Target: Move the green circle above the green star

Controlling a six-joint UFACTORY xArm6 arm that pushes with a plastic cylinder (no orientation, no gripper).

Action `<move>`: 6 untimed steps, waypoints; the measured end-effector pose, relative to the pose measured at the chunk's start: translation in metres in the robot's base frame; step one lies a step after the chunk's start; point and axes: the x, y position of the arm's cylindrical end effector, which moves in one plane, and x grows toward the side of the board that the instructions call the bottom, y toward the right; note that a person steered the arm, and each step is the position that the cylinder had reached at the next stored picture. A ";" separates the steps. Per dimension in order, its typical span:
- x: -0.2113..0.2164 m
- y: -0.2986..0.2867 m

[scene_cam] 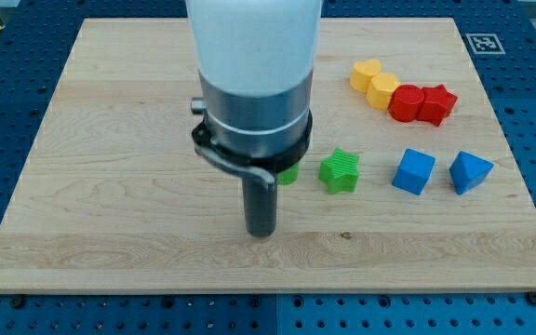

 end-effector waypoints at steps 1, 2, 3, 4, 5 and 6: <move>-0.044 0.005; -0.054 0.013; -0.060 0.023; -0.081 0.038; -0.099 0.056; -0.113 0.078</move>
